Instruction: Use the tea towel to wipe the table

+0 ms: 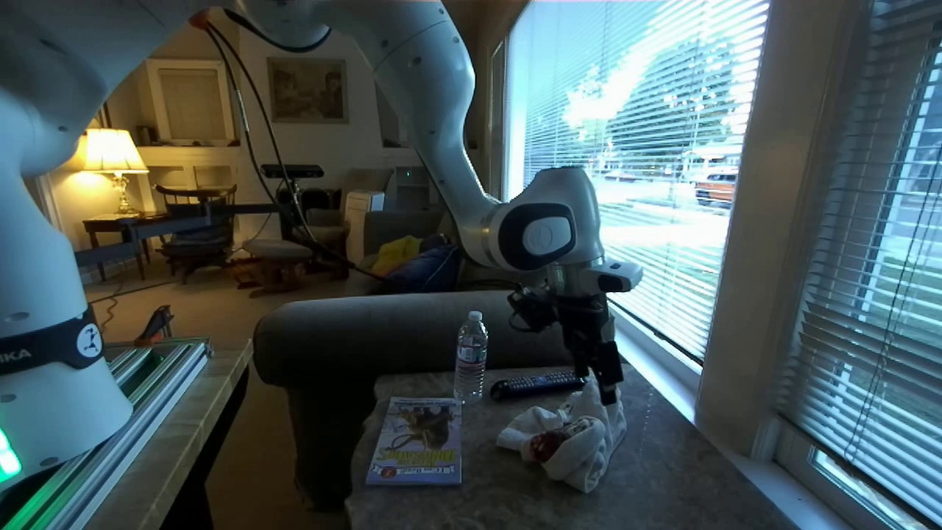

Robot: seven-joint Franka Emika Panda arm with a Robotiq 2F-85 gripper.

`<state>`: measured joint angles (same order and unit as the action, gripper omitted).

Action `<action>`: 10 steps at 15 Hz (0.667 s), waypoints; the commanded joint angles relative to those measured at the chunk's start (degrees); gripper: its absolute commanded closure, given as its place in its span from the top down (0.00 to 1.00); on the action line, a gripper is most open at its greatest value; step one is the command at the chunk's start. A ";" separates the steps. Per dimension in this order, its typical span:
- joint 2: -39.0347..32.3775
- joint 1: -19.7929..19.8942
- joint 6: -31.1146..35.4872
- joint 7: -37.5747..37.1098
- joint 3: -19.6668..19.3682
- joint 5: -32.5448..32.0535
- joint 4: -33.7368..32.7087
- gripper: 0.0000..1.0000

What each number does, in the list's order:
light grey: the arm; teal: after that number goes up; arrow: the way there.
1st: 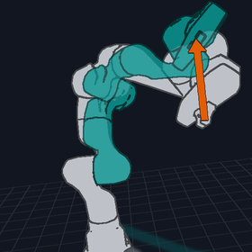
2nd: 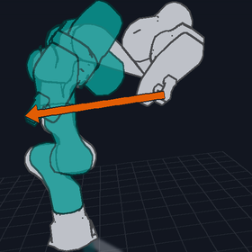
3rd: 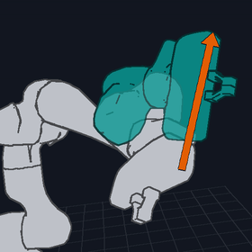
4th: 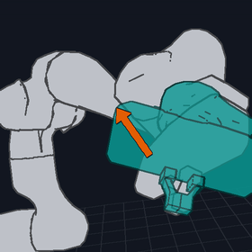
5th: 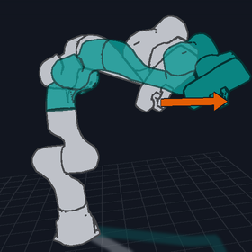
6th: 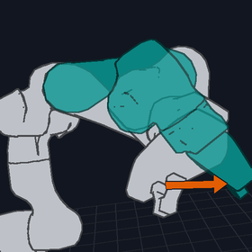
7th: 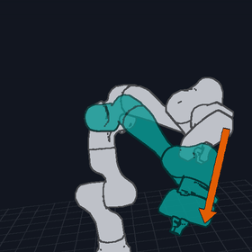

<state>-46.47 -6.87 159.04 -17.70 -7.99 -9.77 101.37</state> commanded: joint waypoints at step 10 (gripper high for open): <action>-12.22 3.39 -1.11 10.93 4.86 2.18 -9.41 1.00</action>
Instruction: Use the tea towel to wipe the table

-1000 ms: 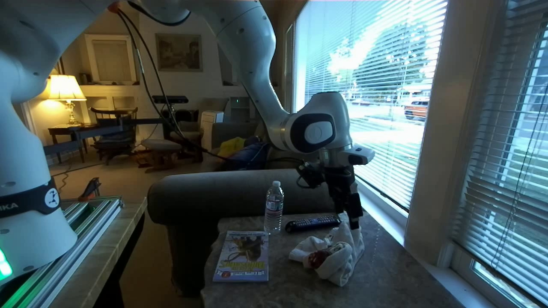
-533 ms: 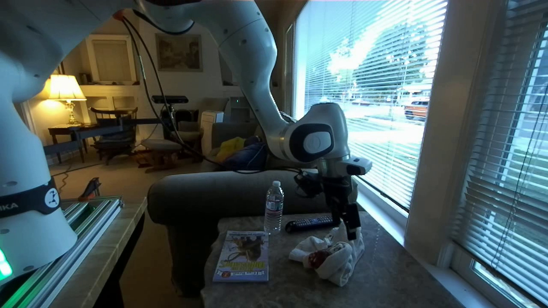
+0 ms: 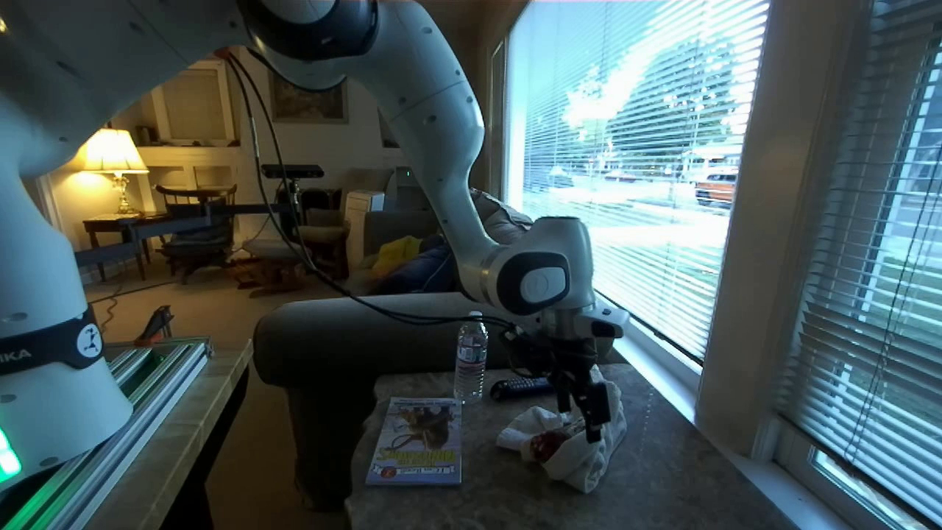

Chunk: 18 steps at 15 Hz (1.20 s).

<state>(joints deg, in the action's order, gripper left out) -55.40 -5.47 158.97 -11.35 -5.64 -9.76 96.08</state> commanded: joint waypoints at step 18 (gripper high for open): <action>-8.30 0.50 -1.49 4.55 1.50 1.81 -10.37 0.00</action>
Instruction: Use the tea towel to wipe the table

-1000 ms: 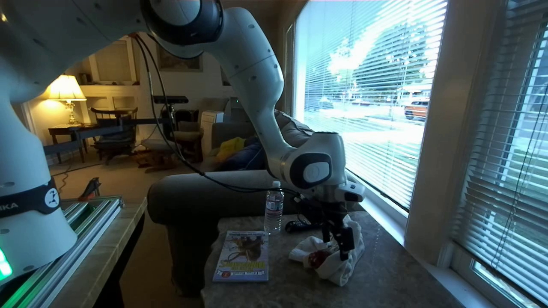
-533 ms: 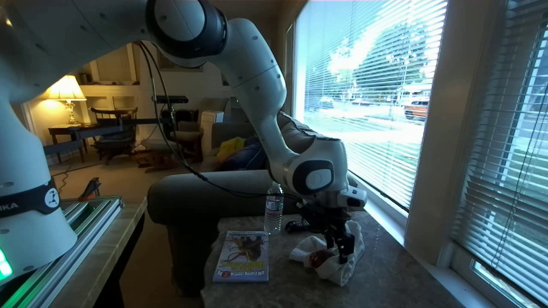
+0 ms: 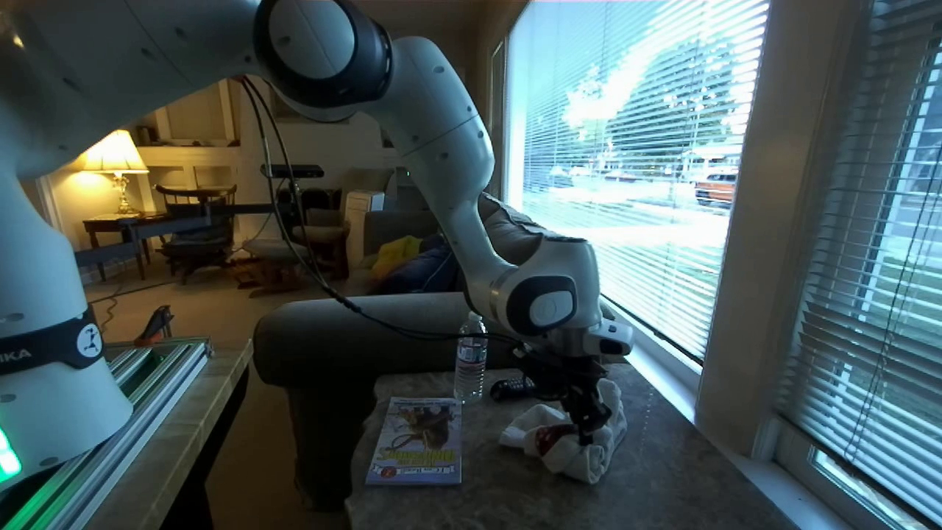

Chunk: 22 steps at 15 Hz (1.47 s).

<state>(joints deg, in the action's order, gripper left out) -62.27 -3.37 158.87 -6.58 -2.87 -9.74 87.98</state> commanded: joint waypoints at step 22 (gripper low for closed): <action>19.88 1.20 -4.63 -2.48 -0.25 7.58 9.25 0.03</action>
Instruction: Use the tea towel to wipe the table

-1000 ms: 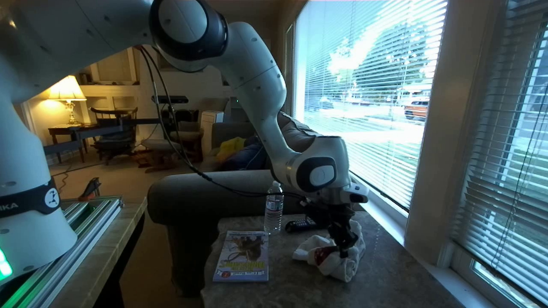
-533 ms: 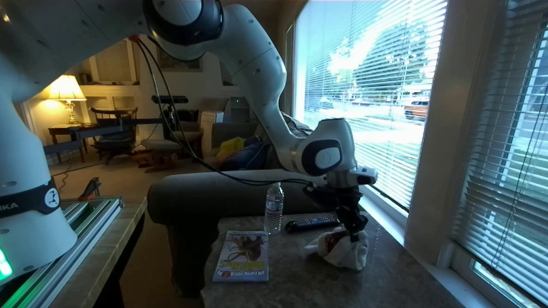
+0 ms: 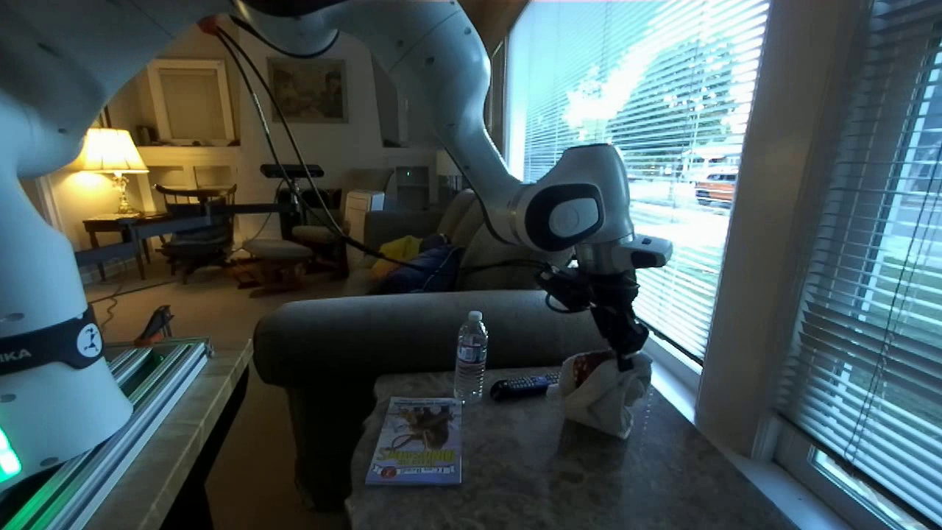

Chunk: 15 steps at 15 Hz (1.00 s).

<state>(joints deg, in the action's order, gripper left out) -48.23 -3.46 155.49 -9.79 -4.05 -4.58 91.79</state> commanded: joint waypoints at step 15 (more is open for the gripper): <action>19.29 2.60 -12.53 6.78 -3.32 -6.52 19.92 0.03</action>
<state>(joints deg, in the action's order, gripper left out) -31.41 0.94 144.91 -3.42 -5.59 -6.93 106.81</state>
